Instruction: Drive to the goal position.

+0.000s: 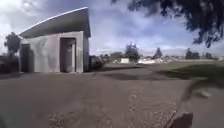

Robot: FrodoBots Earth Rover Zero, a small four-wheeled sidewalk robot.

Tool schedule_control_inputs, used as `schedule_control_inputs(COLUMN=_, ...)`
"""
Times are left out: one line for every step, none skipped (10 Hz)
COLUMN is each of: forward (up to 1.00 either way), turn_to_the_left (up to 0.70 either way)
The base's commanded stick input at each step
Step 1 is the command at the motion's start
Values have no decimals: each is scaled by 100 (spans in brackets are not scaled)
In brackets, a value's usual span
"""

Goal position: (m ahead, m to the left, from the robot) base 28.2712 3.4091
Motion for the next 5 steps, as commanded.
schedule_control_inputs(forward=70, turn_to_the_left=-18)
schedule_control_inputs(forward=70, turn_to_the_left=-18)
schedule_control_inputs(forward=70, turn_to_the_left=-18)
schedule_control_inputs(forward=70, turn_to_the_left=-18)
schedule_control_inputs(forward=70, turn_to_the_left=-18)
